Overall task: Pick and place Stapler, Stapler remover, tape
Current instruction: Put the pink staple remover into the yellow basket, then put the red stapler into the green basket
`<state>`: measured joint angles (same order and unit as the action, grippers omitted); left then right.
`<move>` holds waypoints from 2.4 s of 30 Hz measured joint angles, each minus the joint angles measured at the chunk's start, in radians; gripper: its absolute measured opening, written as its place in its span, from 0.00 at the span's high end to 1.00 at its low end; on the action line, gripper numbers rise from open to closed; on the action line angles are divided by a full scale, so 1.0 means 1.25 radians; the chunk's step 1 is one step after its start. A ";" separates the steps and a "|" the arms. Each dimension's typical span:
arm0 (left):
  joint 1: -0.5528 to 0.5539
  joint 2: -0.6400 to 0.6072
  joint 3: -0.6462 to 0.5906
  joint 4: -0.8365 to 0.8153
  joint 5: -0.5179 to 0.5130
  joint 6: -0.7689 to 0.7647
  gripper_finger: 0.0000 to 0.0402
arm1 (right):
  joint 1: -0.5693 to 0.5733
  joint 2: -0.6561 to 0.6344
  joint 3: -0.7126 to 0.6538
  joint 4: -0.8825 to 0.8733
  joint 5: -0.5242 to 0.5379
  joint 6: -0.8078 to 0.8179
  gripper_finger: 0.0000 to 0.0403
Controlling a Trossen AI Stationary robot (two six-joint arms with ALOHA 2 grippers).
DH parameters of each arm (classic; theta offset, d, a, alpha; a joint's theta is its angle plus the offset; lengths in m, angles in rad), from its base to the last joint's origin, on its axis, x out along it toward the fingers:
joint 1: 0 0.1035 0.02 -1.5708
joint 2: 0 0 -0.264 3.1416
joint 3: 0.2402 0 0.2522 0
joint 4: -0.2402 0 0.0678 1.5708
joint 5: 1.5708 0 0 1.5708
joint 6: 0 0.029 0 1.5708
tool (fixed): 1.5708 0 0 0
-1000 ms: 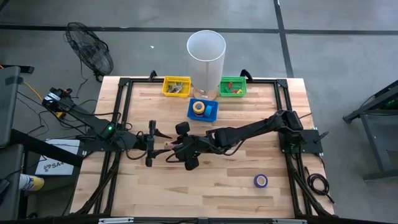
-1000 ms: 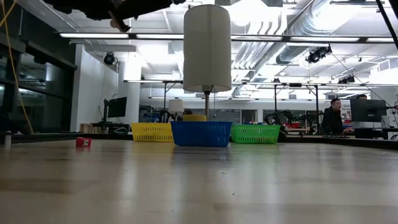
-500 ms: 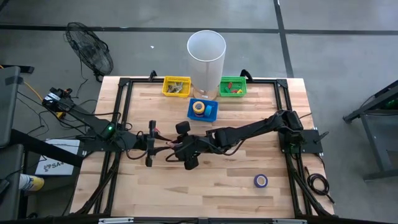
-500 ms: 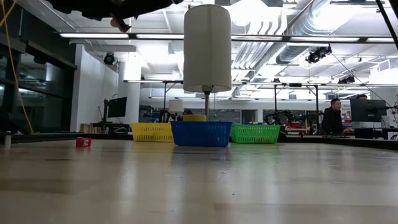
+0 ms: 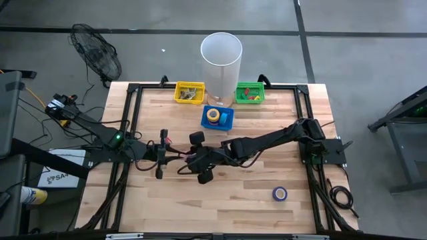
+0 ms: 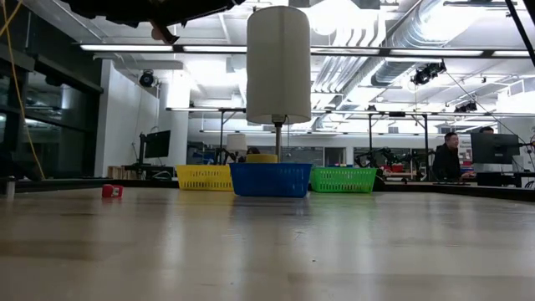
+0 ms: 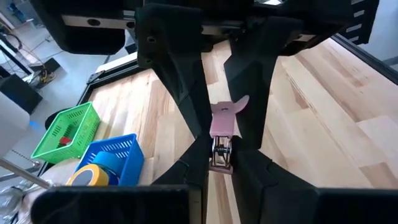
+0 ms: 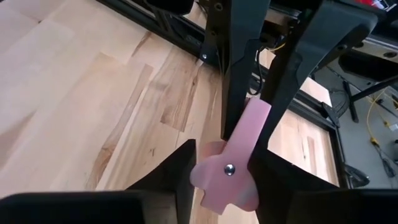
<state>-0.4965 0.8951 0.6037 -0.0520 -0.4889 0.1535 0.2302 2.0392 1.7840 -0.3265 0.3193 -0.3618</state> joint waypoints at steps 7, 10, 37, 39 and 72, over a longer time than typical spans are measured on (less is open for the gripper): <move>0.001 0.000 0.000 -0.002 -0.001 0.001 0.91 | 0.000 0.000 0.000 -0.016 0.031 0.049 0.63; 0.001 0.000 0.000 0.001 -0.012 0.003 0.91 | 0.001 -0.003 0.002 -0.033 0.068 0.071 0.58; 0.538 0.270 -0.001 0.050 -0.113 -0.042 0.91 | -0.070 -0.040 0.001 -0.606 0.392 0.627 0.39; 0.606 0.300 -0.001 0.105 -0.075 -0.031 0.91 | -0.066 -0.040 0.001 -0.636 0.408 0.662 0.39; 1.031 0.464 -0.001 0.315 0.337 -0.126 0.50 | -0.043 -0.040 0.001 -0.708 0.449 0.754 0.39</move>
<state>0.7918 1.4746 0.6029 0.3412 -0.0681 -0.0044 0.1768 1.9892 1.7851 -1.2110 0.8801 0.5804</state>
